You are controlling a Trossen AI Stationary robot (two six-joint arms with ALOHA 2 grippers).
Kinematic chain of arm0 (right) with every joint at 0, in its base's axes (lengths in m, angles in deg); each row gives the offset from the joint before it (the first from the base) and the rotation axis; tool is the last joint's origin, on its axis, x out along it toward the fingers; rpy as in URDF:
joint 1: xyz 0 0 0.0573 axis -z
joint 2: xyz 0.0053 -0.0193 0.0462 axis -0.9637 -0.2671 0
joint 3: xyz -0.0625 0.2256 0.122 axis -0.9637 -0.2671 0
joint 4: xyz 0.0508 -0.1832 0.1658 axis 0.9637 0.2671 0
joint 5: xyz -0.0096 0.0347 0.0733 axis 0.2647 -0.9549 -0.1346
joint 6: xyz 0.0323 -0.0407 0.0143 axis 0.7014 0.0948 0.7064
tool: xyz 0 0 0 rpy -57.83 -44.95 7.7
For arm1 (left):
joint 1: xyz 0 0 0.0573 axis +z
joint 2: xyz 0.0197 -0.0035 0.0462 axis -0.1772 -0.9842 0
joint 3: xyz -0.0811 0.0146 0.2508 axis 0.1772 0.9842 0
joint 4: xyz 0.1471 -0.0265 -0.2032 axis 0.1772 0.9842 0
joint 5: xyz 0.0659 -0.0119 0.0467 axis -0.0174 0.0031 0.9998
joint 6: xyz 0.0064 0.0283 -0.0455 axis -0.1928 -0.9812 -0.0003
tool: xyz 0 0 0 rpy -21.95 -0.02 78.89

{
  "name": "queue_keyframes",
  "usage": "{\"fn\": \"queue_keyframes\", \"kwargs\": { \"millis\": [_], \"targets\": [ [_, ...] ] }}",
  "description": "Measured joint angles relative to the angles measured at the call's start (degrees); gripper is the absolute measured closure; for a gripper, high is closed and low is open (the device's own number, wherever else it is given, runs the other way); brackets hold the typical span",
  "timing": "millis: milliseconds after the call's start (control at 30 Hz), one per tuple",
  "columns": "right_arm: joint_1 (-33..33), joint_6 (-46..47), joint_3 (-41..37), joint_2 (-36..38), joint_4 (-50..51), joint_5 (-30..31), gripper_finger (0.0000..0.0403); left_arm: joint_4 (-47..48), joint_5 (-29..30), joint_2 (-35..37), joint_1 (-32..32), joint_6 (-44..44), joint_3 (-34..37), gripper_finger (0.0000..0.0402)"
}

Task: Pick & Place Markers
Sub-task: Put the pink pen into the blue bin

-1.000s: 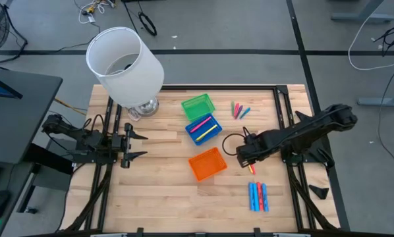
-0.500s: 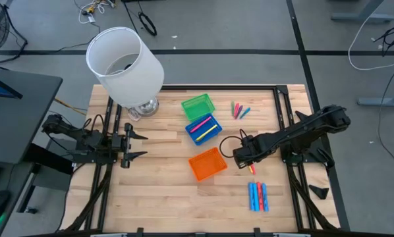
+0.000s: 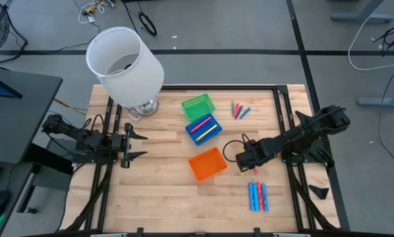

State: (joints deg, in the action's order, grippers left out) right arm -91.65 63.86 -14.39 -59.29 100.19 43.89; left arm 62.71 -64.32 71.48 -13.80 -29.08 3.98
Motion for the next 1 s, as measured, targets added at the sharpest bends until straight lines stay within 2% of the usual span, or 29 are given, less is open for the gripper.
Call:
{"fn": "queue_keyframes", "kwargs": {
  "millis": [167,267,667,867,1000],
  "targets": [
    [0.0,-0.1,-0.85,0.06,-1.42,-0.29,0.0257,-0.02,0.0,-0.01,-0.02,-0.02,0.02,0.0129],
    [0.0,-0.12,-0.85,0.04,-1.66,-0.3,0.0272,-0.02,0.0,-0.01,-0.02,-0.02,0.01,0.0129],
    [0.0,-0.06,-0.85,0.29,-2.71,-0.36,0.039,0.0,0.0,0.0,-0.02,0.0,0.02,0.0129],
    [0.0,-1.55,-0.77,0.94,-2.44,-0.47,0.0383,-0.01,0.0,-0.01,-0.02,-0.02,0.02,0.0129],
    [0.33,-4.3,0.38,2.31,1.67,-0.45,0.0378,0.0,0.0,-0.02,-0.02,-0.02,0.0,0.0129]
  ]
}}
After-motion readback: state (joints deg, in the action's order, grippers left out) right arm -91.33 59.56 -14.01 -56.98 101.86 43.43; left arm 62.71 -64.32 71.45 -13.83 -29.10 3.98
